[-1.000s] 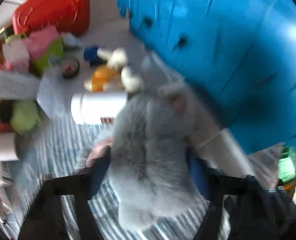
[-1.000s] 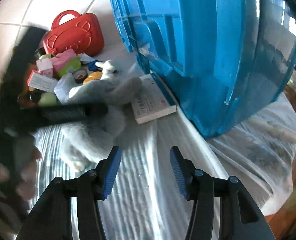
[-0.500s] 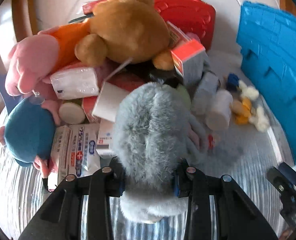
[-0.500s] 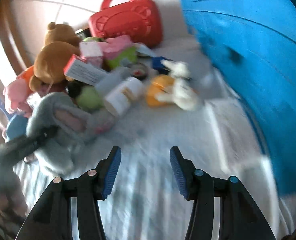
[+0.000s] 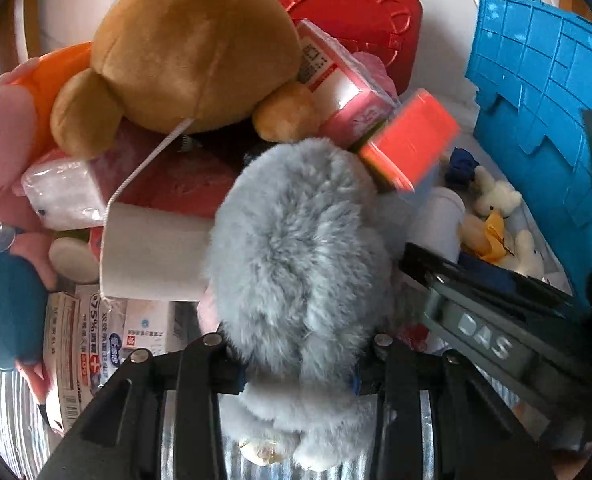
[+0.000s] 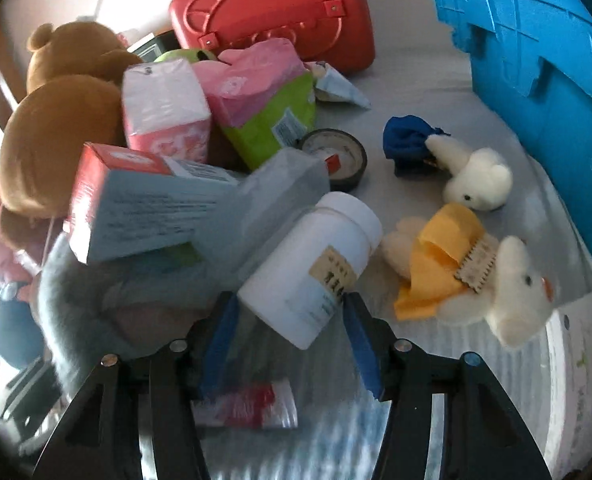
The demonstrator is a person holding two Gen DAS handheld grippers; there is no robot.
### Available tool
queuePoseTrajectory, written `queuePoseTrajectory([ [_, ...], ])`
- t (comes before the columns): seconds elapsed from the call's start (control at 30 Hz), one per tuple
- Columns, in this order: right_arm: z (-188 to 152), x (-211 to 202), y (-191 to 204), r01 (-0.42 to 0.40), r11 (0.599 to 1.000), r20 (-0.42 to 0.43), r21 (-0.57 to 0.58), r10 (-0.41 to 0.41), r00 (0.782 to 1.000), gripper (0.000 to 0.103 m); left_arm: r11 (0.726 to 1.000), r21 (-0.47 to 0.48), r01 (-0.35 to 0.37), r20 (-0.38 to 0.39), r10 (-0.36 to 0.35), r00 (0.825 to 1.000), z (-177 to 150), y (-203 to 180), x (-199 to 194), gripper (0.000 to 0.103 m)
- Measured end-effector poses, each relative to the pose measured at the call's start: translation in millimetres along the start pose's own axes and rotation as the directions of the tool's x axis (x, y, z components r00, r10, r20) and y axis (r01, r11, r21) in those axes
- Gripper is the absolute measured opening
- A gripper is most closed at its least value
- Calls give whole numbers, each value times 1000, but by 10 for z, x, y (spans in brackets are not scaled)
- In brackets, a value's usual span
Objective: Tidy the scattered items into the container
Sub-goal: 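Grasp the white pill bottle with the right tool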
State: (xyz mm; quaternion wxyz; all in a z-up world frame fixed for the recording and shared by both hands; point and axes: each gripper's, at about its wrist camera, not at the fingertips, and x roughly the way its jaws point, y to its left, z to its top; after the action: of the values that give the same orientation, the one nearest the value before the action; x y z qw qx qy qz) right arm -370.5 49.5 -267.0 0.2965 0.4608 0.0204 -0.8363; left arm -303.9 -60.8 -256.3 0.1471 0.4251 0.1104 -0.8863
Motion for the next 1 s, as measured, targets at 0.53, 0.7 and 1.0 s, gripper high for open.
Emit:
queuePoseTrajectory([
  [0.53,-4,-188,-116,-27,997,40,65,25,999,68,999,-13,30,25,-30,999,111,-107,64,34],
  [0.7,138,181,-208,-22,994,29,105,19,999,55,999,-1,35,31,-35,999,240,-185,195,34],
  [1.0,-321,-271,-275,2,999,-86,-43,-5,996,49,998,30,46,-16,-46,999,36,-246,108,34],
])
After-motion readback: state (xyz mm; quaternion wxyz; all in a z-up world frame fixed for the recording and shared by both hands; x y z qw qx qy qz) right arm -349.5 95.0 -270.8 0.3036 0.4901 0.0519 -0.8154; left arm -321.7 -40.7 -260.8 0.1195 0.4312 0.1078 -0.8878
